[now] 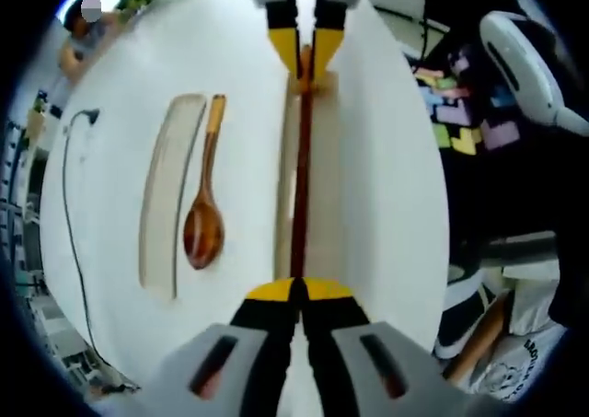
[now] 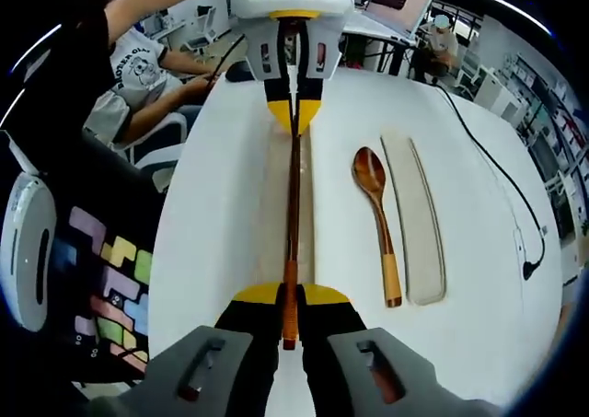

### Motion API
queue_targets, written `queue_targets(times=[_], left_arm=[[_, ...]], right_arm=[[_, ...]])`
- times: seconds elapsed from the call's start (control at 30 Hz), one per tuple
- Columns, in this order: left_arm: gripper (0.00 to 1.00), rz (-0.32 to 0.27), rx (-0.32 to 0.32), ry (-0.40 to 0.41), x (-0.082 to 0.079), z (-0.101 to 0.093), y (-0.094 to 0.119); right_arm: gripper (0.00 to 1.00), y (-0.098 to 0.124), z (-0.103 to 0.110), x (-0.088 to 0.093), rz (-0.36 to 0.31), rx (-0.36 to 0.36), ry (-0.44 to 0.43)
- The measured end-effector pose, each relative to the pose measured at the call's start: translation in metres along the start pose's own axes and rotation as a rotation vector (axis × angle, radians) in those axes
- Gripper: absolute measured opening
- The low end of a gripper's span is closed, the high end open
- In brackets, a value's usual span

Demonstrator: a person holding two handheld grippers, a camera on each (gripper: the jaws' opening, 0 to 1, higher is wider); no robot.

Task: Arrange the utensils inside the cutlery case until each visible utensil rests in its matching compartment.

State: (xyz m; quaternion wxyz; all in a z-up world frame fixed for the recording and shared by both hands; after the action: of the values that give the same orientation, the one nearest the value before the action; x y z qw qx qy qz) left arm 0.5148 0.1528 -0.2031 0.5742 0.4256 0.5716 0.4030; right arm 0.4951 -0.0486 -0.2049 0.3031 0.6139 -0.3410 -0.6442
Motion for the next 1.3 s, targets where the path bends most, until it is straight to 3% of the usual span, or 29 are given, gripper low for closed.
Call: queue_targets(times=[0.33,1.3], left_arm=[[0.02,0.014,0.041,0.008,0.007,-0.005,-0.010],[0.02,0.012,0.045,0.005,0.014,-0.005,-0.018]], right_arm=[[0.04,-0.013,0.004,0.002,0.005,-0.035,-0.014],[0.05,-0.028,0.009,0.007,0.019,-0.066,-0.048]])
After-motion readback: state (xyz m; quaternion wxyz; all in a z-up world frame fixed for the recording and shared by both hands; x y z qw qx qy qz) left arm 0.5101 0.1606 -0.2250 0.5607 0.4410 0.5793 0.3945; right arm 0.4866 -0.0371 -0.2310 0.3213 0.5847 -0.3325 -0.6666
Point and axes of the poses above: the point that each gripper's makers call its tool centre point, and the gripper's own axes: y roughly backward along the fingers, z roughly to its left, x roughly out of its underside, the point moved 9 cm from there along y, roughly backward along the fingers, and after that the axes turned 7 degrees about -z, right-handed, at the moved point
